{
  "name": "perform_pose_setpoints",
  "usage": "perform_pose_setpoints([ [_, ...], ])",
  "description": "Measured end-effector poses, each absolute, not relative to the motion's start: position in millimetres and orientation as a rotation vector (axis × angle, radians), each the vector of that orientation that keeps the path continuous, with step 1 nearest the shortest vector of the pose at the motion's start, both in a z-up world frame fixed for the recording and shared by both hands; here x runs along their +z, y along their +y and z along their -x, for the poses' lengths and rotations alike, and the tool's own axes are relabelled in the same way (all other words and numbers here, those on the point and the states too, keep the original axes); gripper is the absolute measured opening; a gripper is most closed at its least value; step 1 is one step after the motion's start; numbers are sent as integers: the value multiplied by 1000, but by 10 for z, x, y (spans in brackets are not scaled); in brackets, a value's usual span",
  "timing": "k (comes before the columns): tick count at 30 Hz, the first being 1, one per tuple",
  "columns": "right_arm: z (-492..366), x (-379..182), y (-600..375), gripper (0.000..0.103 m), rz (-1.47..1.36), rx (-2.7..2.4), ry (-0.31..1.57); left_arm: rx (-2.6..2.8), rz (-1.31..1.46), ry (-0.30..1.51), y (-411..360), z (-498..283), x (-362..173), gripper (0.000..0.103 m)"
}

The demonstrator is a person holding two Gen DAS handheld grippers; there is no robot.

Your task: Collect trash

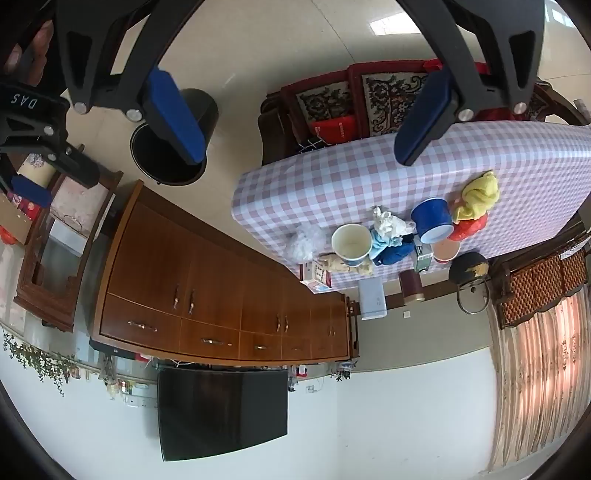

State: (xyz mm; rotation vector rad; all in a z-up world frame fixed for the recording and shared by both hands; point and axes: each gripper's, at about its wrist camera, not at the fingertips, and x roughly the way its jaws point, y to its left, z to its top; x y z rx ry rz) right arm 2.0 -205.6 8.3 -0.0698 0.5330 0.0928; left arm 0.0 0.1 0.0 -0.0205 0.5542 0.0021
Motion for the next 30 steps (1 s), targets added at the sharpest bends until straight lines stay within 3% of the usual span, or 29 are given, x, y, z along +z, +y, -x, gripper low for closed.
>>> perform_pose_setpoints([
  [30, -22, 74, -2023, 103, 74, 92, 532, 19, 13, 553, 35, -4, 10, 103],
])
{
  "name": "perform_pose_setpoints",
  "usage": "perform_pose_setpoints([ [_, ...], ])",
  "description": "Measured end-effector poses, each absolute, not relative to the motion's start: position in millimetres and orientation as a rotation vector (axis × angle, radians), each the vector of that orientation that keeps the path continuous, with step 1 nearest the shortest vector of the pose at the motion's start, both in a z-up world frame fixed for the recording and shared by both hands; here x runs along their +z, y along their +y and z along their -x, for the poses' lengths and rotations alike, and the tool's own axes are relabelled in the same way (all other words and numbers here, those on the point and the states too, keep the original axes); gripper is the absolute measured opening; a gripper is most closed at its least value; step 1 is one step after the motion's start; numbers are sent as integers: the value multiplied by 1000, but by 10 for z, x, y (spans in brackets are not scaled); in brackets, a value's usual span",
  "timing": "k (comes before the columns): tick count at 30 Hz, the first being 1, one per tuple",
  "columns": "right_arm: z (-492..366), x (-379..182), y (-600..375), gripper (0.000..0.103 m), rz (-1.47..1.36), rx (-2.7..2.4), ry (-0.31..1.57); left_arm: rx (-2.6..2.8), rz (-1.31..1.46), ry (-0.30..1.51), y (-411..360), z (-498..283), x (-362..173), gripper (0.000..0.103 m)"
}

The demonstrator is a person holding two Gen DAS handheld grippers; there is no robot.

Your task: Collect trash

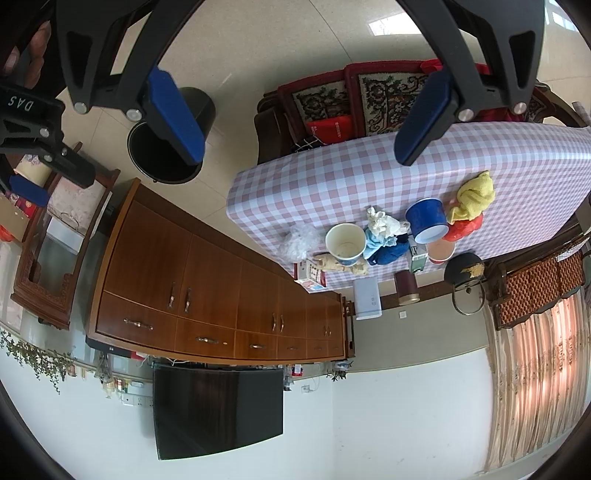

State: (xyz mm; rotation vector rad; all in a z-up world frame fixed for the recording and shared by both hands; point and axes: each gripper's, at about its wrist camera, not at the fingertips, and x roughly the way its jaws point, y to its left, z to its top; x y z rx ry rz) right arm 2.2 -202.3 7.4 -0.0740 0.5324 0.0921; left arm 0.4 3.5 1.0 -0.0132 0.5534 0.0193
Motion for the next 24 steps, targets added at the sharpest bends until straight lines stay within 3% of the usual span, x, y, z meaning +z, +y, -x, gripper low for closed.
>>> perform_pose_setpoints([
  [24, -5, 93, -2031, 103, 73, 100, 535, 29, 28, 553, 63, 31, -35, 103],
])
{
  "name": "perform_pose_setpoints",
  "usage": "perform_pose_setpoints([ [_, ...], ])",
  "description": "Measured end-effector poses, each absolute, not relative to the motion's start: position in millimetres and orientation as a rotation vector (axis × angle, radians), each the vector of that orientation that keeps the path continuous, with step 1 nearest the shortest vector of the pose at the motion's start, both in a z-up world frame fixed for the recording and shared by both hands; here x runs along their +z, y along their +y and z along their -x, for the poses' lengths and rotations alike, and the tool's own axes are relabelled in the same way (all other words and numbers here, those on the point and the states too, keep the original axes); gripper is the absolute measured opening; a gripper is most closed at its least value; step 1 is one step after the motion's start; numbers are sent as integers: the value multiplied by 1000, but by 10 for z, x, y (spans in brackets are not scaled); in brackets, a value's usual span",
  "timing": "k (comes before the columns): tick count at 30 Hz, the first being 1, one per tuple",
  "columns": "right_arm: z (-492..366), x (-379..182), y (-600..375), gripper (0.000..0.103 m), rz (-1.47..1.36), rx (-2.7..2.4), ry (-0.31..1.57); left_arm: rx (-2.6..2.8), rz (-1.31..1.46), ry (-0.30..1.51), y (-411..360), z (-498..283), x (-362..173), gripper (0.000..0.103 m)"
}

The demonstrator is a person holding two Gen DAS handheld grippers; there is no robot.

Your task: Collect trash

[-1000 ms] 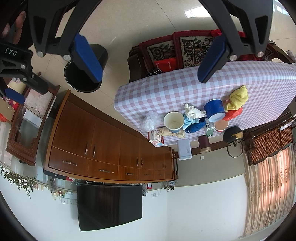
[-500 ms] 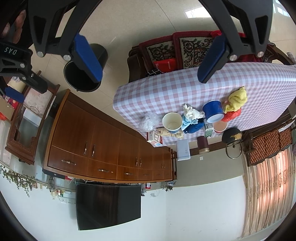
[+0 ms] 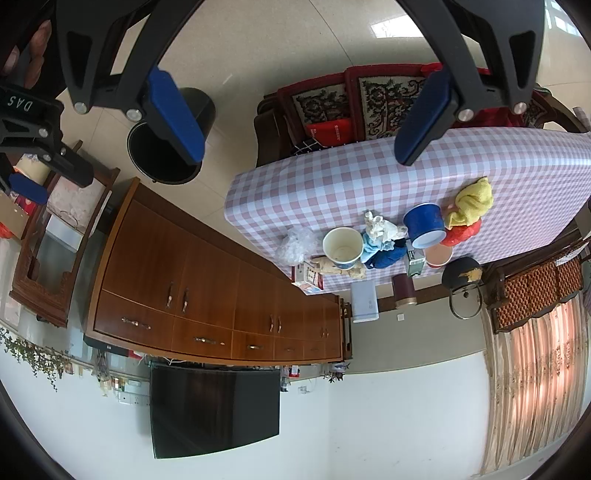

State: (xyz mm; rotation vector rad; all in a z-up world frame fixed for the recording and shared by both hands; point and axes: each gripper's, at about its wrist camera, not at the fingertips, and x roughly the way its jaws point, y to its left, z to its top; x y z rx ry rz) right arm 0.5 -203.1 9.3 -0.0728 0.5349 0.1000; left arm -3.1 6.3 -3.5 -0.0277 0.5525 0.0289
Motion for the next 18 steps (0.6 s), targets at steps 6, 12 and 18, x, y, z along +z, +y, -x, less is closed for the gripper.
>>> perform_pose_setpoints([
  [6, -23, 86, -2046, 103, 72, 103, 540, 34, 38, 549, 98, 40, -19, 103],
  [12, -23, 83, -2044, 103, 73, 103, 539, 35, 38, 551, 95, 41, -17, 103],
  [18, -19, 79, -2040, 103, 73, 103, 538, 32, 40, 555, 93, 36, -23, 103],
])
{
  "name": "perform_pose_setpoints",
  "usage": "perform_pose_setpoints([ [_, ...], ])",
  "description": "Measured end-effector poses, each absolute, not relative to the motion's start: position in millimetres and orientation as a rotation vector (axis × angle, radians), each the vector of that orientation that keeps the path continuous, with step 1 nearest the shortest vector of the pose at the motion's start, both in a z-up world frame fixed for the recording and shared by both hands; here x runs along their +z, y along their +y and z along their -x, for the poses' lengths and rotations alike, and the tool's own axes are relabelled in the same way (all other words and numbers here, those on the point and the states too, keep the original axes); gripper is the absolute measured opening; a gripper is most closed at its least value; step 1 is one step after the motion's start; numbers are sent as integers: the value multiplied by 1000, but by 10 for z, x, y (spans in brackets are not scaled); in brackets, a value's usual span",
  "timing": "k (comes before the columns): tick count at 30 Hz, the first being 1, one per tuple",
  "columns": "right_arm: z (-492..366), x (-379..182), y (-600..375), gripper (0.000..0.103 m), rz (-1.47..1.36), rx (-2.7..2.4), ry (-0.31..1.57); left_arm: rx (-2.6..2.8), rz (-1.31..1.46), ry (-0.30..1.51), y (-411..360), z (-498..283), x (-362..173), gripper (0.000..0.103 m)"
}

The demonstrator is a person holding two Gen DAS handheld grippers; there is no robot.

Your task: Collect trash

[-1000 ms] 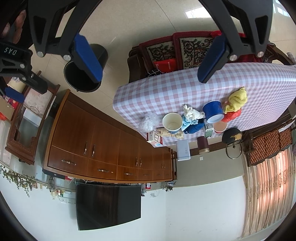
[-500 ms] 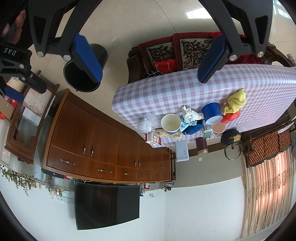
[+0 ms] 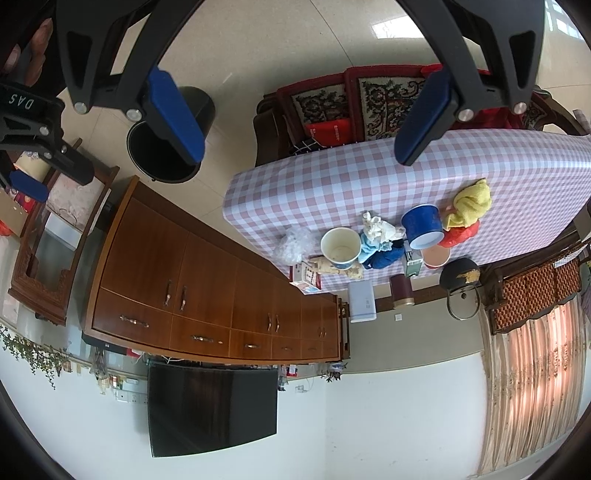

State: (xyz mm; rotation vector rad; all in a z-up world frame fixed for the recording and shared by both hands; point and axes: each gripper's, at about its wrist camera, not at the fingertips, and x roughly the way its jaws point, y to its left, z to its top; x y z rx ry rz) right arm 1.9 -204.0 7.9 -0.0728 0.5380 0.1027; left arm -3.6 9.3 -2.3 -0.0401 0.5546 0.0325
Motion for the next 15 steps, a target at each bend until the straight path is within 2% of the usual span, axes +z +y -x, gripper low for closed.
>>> perform_pose_setpoints([
  [15, -18, 69, -2032, 103, 75, 105, 538, 30, 41, 556, 77, 34, -31, 103],
])
